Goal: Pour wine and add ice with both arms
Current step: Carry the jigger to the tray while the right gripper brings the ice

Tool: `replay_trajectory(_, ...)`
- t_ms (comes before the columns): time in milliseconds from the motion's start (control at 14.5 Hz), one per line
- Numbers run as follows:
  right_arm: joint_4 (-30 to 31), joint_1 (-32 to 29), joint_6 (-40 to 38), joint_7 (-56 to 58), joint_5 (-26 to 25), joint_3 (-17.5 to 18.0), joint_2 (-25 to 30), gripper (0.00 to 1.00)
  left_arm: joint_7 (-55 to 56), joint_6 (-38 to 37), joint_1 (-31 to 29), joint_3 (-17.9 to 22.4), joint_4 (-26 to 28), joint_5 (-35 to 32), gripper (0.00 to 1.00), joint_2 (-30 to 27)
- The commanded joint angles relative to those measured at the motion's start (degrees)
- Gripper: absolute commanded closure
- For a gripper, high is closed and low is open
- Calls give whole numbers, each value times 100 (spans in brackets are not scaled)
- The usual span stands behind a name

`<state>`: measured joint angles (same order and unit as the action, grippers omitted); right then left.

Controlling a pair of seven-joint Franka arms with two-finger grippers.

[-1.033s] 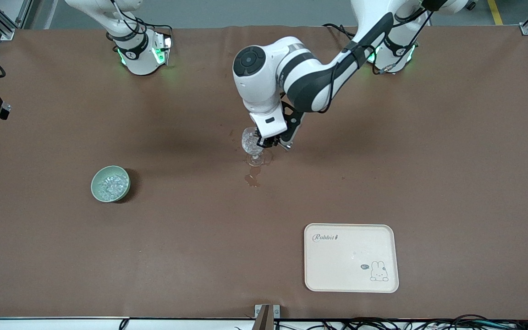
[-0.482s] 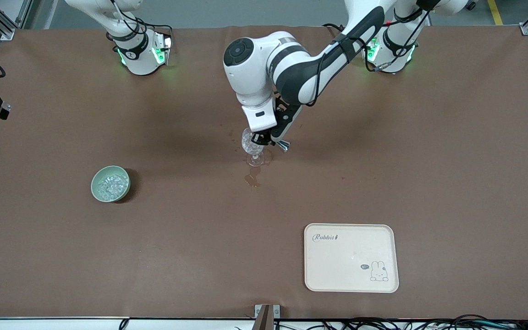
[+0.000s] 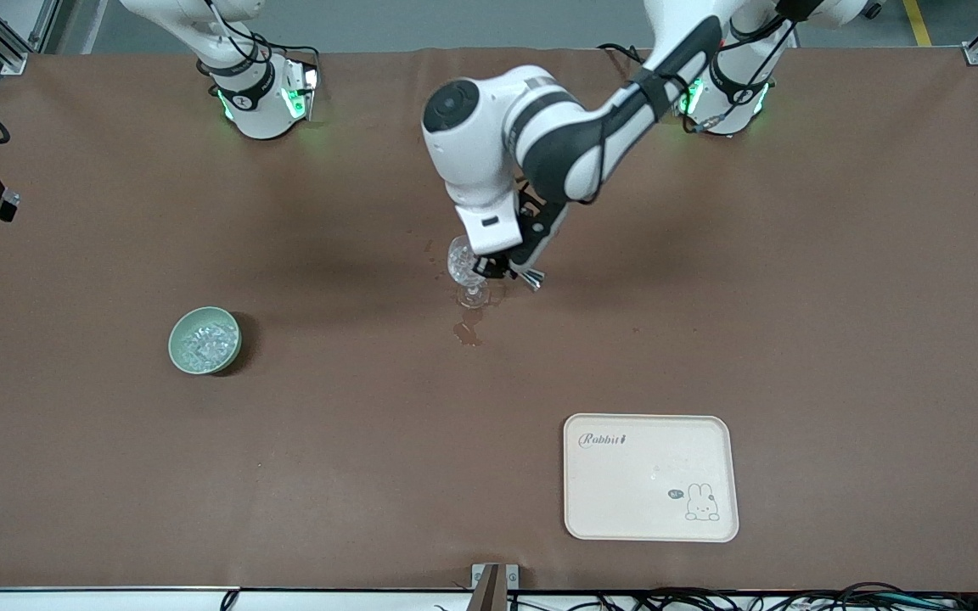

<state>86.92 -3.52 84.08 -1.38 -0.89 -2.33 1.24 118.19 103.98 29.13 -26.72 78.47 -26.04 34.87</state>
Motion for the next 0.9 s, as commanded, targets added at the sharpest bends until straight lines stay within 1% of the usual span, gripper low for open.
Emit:
replay_trajectory(0,105,-44,20,-54,81,49,131,100,-182,349,-599,-44,-209,764,100,108)
replay_trajectory(69,97,-26,20,-81,81,84,131,100,-278,543,-854,-52,-218,1142,100,99)
replay_trajectory(207,97,131,11,-369,81,110,131,100,-804,833,-1407,-61,-218,1994,100,99)
replay_trajectory(344,88,525,11,-931,81,110,131,100,-1393,1009,-1891,-44,-218,2610,100,125)
replay_trajectory(482,62,1174,11,-1790,81,110,131,100,-1964,1351,-2523,-52,-227,3383,100,414)
replay_trajectory(620,62,1886,11,-2661,81,110,122,100,-2483,1660,-3007,-52,-270,4287,100,678)
replay_trajectory(826,62,2854,134,-3551,81,110,-9,100,-3318,1661,-3772,-52,-350,5816,100,1178)
